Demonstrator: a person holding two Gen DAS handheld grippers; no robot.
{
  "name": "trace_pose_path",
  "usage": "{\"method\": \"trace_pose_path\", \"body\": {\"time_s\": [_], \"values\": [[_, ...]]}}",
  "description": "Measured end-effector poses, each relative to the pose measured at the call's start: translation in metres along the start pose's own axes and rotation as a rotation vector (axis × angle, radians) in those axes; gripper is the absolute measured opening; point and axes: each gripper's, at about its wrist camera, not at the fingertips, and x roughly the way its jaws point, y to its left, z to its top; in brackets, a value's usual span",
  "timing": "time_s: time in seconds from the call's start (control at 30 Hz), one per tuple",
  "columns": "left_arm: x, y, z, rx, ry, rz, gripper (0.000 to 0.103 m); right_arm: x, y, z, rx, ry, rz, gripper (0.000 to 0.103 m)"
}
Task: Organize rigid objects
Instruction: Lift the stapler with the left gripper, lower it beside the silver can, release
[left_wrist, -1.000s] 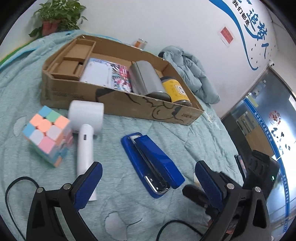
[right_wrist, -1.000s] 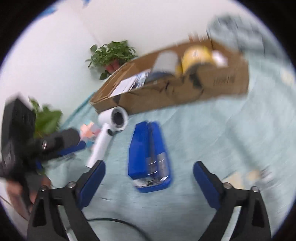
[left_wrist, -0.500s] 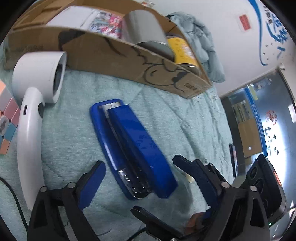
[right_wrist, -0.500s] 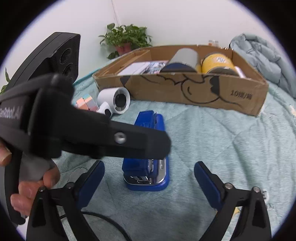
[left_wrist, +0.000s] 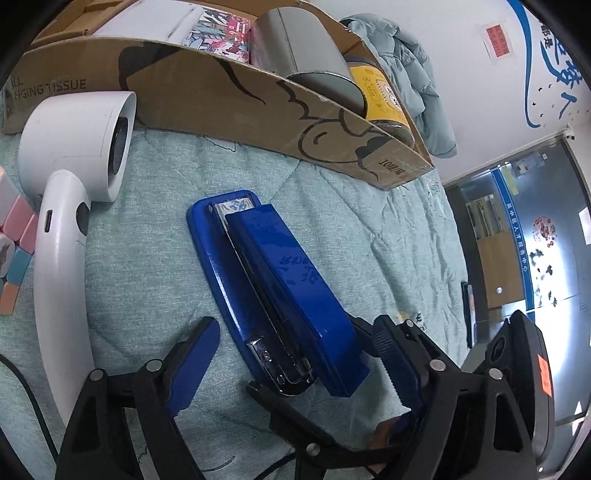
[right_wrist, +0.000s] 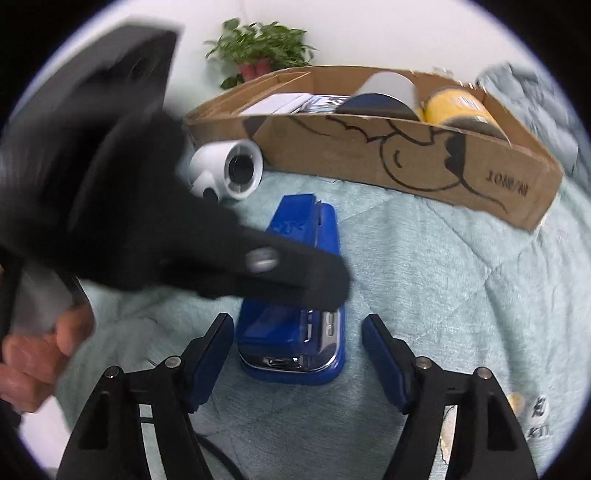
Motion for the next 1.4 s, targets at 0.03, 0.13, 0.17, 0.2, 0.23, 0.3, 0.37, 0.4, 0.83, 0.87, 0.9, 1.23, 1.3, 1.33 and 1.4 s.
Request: {"method": "trace_pose_path", "body": {"time_s": [0.03,0.13,0.17,0.2,0.23,0.3,0.37,0.4,0.83,0.87,0.9,1.23,1.3,1.33,1.4], "values": [[-0.001,0.0,-0.003,0.009,-0.007,-0.001,0.081,0.001,0.003,-0.001,-0.005,-0.008,-0.007,0.071],[-0.001,-0.001,-0.009,0.03,-0.02,-0.009,0.081,0.001,0.003,-0.003,0.043,-0.019,-0.029,0.059],[-0.001,-0.001,-0.01,0.035,-0.019,-0.01,0.081,0.001,0.003,-0.003,0.062,-0.021,-0.017,0.059],[-0.001,-0.002,-0.01,0.04,-0.019,-0.011,0.08,0.001,0.001,-0.003,0.079,-0.021,-0.014,0.059],[-0.001,-0.003,-0.011,0.041,-0.02,-0.011,0.08,0.001,0.0,-0.002,0.106,-0.021,-0.006,0.059],[0.0,-0.003,-0.012,0.041,-0.021,-0.025,0.078,-0.002,-0.009,-0.002,0.185,-0.015,0.04,0.058],[0.0,-0.003,-0.013,0.04,-0.02,-0.041,0.075,-0.004,-0.022,-0.002,0.294,-0.004,0.116,0.057],[0.0,-0.003,-0.013,0.04,-0.022,-0.04,0.074,-0.004,-0.028,-0.002,0.336,0.002,0.145,0.056],[-0.019,-0.002,-0.018,0.088,-0.084,-0.021,0.064,-0.009,-0.029,0.001,0.333,0.002,0.142,0.037],[-0.02,-0.004,-0.019,0.092,-0.088,-0.021,0.063,-0.009,-0.028,0.003,0.32,-0.008,0.143,0.028],[-0.023,-0.005,-0.02,0.095,-0.095,-0.022,0.063,-0.014,-0.028,0.007,0.306,-0.016,0.151,0.028],[-0.062,-0.006,-0.018,0.103,-0.172,-0.039,0.063,-0.019,-0.008,0.027,0.239,-0.075,0.102,0.028],[-0.073,-0.009,-0.016,0.113,-0.199,-0.037,0.063,-0.031,0.0,0.034,0.212,-0.101,0.093,0.028],[-0.079,-0.011,-0.015,0.119,-0.215,-0.035,0.063,-0.034,0.004,0.042,0.199,-0.112,0.091,0.028],[-0.092,-0.013,-0.01,0.127,-0.243,-0.034,0.063,-0.04,0.009,0.05,0.175,-0.134,0.084,0.028]]}}
